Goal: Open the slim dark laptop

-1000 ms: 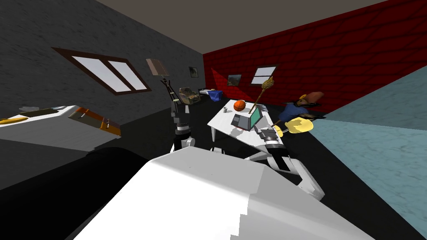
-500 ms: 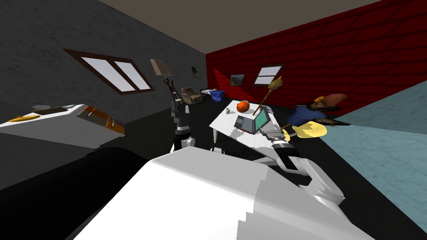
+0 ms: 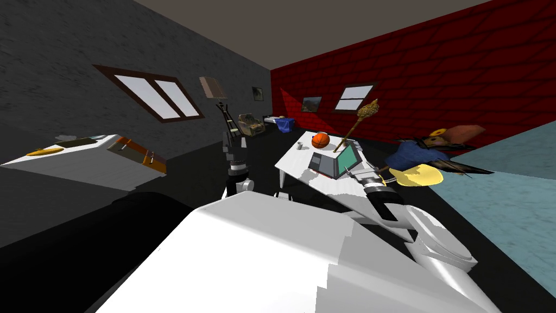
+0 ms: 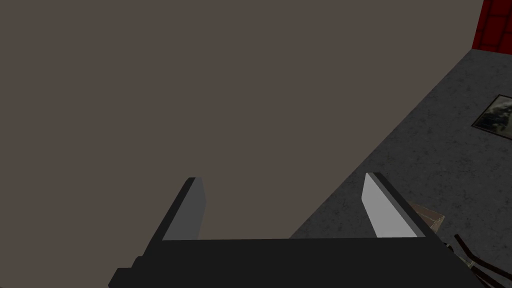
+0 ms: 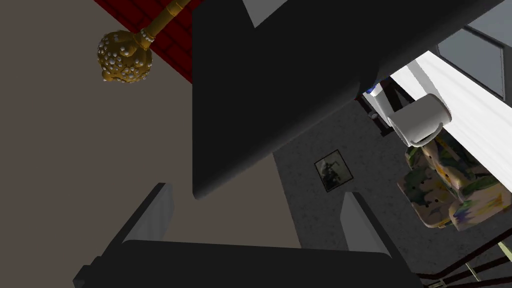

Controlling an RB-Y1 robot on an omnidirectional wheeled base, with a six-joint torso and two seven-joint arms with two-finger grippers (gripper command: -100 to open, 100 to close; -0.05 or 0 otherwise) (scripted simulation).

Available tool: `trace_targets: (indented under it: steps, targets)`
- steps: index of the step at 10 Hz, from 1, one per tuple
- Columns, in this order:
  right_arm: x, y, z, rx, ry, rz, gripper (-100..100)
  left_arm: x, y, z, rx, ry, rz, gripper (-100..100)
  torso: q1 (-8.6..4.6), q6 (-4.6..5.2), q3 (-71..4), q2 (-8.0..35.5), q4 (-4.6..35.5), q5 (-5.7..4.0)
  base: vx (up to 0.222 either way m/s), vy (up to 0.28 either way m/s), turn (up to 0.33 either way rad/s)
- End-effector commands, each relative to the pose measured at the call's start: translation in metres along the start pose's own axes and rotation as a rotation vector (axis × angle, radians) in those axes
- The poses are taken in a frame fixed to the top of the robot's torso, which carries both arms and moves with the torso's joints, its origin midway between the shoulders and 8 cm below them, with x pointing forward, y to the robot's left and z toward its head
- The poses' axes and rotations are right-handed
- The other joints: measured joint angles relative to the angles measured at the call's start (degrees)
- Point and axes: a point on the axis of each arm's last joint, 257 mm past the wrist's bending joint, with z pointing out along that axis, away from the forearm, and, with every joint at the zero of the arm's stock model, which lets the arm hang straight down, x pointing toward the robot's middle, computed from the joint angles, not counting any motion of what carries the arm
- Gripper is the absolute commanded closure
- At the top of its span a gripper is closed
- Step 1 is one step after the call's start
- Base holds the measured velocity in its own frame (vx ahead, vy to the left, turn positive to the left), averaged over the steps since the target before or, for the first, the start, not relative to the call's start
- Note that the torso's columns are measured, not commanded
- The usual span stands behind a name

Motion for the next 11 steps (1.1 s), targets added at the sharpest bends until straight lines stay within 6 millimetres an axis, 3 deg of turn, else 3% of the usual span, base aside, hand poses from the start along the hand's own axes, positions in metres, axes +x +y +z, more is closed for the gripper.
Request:
trace_targets:
  steps: [1, 4, 5, 11]
  targets:
    - [0.017, -0.016, 0.002, 0.01, 0.034, -0.107, -100, 0.0, 0.0, 0.0, 0.0, 0.0, 0.0, 0, -0.02, 0.01, -0.01, 0.0, 0.0, 0.0, 0.034, 0.027, 0.032]
    - [0.021, -0.019, 0.002, 0.013, 0.042, -0.13, -100, 0.0, 0.0, 0.0, 0.0, 0.0, 0.0, 0, -0.03, 0.01, 0.0, 0.02, 0.0, 0.0, 0.02, 0.012, 0.017]
    - [0.021, -0.018, 0.002, 0.013, 0.042, -0.129, 100, 0.0, 0.0, 0.0, 0.0, 0.0, 0.0, 0, -0.04, 0.0, 0.03, 0.05, 0.02, -0.01, 0.007, -0.006, -0.009]
    - [0.042, -0.023, -0.025, -0.084, 0.093, -0.426, 100, 0.0, 0.0, 0.0, 0.0, 0.0, 0.0, 0, -0.03, -0.36, -0.29, -0.5, -0.39, -0.25, 0.087, 0.122, -0.029]
